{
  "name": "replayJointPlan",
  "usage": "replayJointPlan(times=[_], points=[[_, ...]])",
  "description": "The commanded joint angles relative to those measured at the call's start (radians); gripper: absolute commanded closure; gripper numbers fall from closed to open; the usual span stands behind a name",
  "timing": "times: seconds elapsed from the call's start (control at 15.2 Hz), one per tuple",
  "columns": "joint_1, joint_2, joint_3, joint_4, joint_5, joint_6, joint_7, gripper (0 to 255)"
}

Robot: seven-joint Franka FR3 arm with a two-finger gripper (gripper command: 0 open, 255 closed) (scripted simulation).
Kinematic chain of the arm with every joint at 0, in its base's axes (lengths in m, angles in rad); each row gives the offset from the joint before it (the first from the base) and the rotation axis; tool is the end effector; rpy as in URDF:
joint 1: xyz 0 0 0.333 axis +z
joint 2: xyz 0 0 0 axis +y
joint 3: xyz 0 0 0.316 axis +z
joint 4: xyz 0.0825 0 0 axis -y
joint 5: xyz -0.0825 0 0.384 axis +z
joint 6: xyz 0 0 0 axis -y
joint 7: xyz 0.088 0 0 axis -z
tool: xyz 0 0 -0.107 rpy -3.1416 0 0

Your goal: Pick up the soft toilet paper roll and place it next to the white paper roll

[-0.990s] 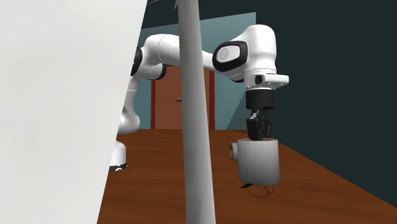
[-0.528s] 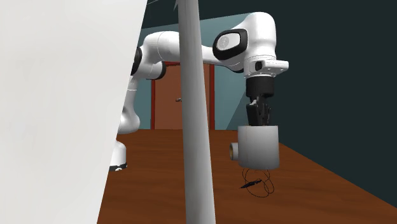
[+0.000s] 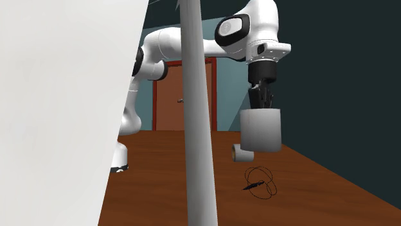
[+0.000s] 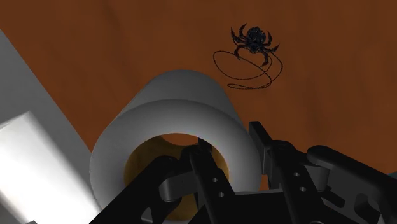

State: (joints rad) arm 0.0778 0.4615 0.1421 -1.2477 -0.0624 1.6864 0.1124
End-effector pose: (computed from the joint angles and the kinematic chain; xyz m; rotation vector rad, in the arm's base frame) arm 0.6801 0.1246 0.5012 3.1357 0.1588 -0.0290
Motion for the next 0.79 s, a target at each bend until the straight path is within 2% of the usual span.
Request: replayJointPlan(times=[0.0, 0.13, 0.4, 0.73], points=[[0.002, 0.006, 0.000, 0.038, -0.001, -0.031, 0.000, 255], [0.003, 0.010, 0.000, 0.060, -0.001, -0.050, 0.000, 255], [0.032, -0.126, 0.022, -0.145, 0.010, 0.019, 0.060, 255], [0.074, -0.260, 0.055, -0.333, 0.026, 0.074, 0.139, 255]])
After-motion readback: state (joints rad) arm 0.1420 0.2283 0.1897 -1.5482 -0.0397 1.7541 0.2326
